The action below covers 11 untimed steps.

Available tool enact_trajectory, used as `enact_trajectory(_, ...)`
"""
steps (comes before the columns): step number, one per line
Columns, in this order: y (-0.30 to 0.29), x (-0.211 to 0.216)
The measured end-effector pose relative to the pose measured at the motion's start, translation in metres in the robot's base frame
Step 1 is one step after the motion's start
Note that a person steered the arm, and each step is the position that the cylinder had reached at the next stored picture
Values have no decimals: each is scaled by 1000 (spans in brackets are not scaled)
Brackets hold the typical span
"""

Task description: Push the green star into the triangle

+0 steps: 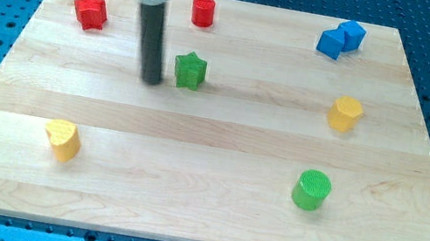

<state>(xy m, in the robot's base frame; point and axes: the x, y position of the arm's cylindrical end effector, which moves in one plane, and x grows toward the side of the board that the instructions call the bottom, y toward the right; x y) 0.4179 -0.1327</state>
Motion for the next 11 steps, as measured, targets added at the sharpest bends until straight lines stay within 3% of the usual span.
enact_trajectory(1,-28,11)
enact_trajectory(4,222,-70)
enact_trajectory(6,192,-115)
enact_trajectory(7,252,-132)
enact_trajectory(8,221,-105)
enact_trajectory(10,201,49)
enact_trajectory(11,347,102)
